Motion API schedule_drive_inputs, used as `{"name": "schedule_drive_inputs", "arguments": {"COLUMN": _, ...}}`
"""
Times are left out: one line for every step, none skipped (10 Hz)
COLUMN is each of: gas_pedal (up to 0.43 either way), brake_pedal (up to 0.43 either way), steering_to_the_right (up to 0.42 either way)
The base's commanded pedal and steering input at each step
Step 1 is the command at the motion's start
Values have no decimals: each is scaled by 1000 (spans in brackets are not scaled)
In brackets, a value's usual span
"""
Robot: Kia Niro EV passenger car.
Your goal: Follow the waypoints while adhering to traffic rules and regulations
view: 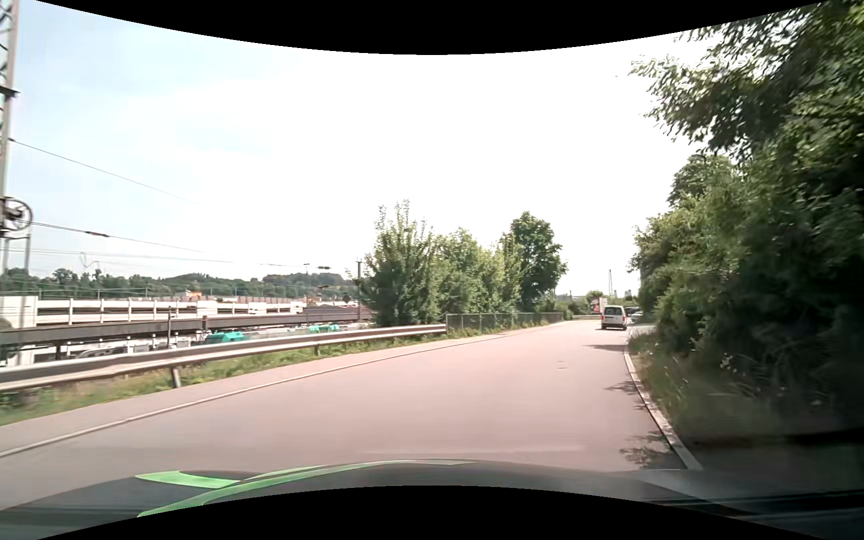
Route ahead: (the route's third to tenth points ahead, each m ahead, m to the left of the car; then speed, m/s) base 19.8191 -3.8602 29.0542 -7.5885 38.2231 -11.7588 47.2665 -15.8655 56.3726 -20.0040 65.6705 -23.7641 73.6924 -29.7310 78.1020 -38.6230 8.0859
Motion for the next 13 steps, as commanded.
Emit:
{"name": "schedule_drive_inputs", "arguments": {"gas_pedal": 138, "brake_pedal": 0, "steering_to_the_right": 171}}
{"name": "schedule_drive_inputs", "arguments": {"gas_pedal": 138, "brake_pedal": 0, "steering_to_the_right": 171}}
{"name": "schedule_drive_inputs", "arguments": {"gas_pedal": 150, "brake_pedal": 0, "steering_to_the_right": 170}}
{"name": "schedule_drive_inputs", "arguments": {"gas_pedal": 157, "brake_pedal": 0, "steering_to_the_right": 167}}
{"name": "schedule_drive_inputs", "arguments": {"gas_pedal": 157, "brake_pedal": 0, "steering_to_the_right": 162}}
{"name": "schedule_drive_inputs", "arguments": {"gas_pedal": 169, "brake_pedal": 0, "steering_to_the_right": 155}}
{"name": "schedule_drive_inputs", "arguments": {"gas_pedal": 169, "brake_pedal": 0, "steering_to_the_right": 144}}
{"name": "schedule_drive_inputs", "arguments": {"gas_pedal": 169, "brake_pedal": 0, "steering_to_the_right": 134}}
{"name": "schedule_drive_inputs", "arguments": {"gas_pedal": 169, "brake_pedal": 0, "steering_to_the_right": 120}}
{"name": "schedule_drive_inputs", "arguments": {"gas_pedal": 169, "brake_pedal": 0, "steering_to_the_right": 102}}
{"name": "schedule_drive_inputs", "arguments": {"gas_pedal": 169, "brake_pedal": 0, "steering_to_the_right": 89}}
{"name": "schedule_drive_inputs", "arguments": {"gas_pedal": 169, "brake_pedal": 0, "steering_to_the_right": 75}}
{"name": "schedule_drive_inputs", "arguments": {"gas_pedal": 169, "brake_pedal": 0, "steering_to_the_right": 62}}
